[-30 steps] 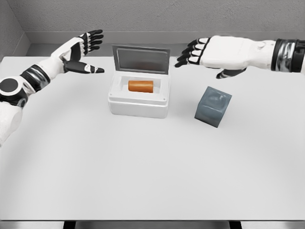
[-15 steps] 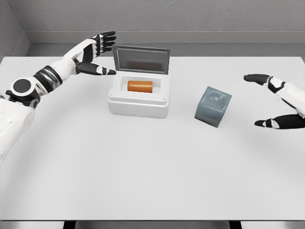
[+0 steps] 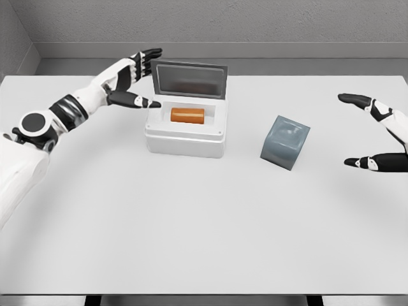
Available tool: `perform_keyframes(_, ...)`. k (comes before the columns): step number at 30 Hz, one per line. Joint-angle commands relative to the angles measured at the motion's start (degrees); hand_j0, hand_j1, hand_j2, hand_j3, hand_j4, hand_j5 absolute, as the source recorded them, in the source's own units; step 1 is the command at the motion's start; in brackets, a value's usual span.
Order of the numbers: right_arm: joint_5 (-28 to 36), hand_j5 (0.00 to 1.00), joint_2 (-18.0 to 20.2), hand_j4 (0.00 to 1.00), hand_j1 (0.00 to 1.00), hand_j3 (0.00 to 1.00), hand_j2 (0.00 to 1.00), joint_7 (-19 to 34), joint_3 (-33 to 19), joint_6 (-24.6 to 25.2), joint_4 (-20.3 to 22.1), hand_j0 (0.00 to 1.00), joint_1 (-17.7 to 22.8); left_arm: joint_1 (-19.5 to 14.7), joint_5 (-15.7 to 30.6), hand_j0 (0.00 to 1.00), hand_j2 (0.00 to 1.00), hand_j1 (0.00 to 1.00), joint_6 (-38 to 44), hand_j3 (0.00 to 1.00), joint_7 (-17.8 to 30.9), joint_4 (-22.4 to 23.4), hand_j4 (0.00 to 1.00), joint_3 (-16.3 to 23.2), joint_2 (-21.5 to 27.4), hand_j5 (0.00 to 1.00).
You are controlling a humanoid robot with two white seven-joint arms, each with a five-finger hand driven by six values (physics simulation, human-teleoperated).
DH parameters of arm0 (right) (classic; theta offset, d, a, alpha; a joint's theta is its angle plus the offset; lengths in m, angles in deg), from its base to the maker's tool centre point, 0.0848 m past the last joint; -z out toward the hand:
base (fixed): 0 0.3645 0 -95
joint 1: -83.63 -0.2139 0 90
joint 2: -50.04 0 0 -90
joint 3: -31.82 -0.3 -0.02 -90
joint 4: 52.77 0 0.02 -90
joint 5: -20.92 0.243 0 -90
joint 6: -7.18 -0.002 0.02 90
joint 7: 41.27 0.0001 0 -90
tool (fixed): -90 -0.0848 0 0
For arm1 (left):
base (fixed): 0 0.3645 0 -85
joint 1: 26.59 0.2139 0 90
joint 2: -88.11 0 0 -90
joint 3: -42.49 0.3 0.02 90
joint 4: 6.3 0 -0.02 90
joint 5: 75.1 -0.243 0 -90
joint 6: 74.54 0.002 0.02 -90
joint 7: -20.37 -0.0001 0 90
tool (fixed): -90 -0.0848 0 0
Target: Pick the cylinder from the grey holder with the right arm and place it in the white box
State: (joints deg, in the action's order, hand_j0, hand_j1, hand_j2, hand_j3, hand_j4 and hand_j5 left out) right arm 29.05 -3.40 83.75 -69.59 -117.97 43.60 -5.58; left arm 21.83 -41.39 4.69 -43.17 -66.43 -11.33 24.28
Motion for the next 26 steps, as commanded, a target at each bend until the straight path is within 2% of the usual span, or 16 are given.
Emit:
perform_keyframes(1,0.48,1.00,0.00,1.00,1.00,1.00,1.00,-0.03,0.07,0.16,0.13,1.00,0.00,0.09,0.66,1.00,1.00,1.00,-0.04,1.00,-0.01,-2.01,1.00,-0.40,0.81,1.00)
perform_keyframes(5,0.39,1.00,0.00,1.00,1.00,1.00,1.00,-0.03,-0.02,0.16,0.04,1.00,0.00,2.38,0.66,1.00,1.00,1.00,-0.04,1.00,0.08,-5.00,1.00,-1.90,2.39,1.00)
perform_keyframes(8,0.39,1.00,0.00,1.00,1.00,1.00,1.00,-0.03,-0.02,0.16,-0.05,1.00,0.00,2.38,0.66,1.00,1.00,1.00,-0.04,1.00,-0.01,-4.74,1.00,-2.42,2.66,1.00)
perform_keyframes(13,0.04,1.00,0.00,1.00,1.00,1.00,1.00,-0.03,-0.02,0.16,-0.13,1.00,0.00,2.64,0.92,1.00,1.00,1.00,-0.13,1.00,-0.01,-4.30,1.00,-4.88,6.61,1.00)
perform_keyframes(16,0.04,1.00,0.00,1.00,1.00,1.00,1.00,-0.03,-0.02,0.16,-0.22,1.00,0.00,6.59,0.92,1.00,1.00,1.00,-1.80,1.00,-0.01,-4.12,1.00,-8.31,10.65,1.00)
perform_keyframes(17,0.04,1.00,0.00,1.00,1.00,1.00,1.00,-0.03,-0.02,0.16,-0.31,1.00,0.00,7.30,0.92,1.00,1.00,1.00,-2.24,1.00,-0.01,-4.04,1.00,-8.40,10.83,1.00)
perform_keyframes(20,0.04,1.00,0.00,1.00,1.00,1.00,1.00,-0.03,-0.02,0.16,-0.31,1.00,0.00,8.44,1.01,1.00,1.00,1.00,-2.33,1.00,-0.01,-3.77,1.00,-10.24,11.01,1.00)
perform_keyframes(22,0.04,1.00,0.00,1.00,1.00,1.00,1.00,-0.03,-0.02,0.16,-0.40,1.00,0.00,9.76,1.01,1.00,1.00,1.00,-2.41,1.00,-0.01,-3.86,1.00,-12.27,12.94,1.00)
perform_keyframes(26,0.04,1.00,0.00,1.00,1.00,1.00,1.00,-0.03,-0.11,0.16,-0.49,1.00,0.00,11.08,0.83,1.00,1.00,1.00,-3.38,1.00,-0.01,-3.77,1.00,-12.44,13.73,1.00)
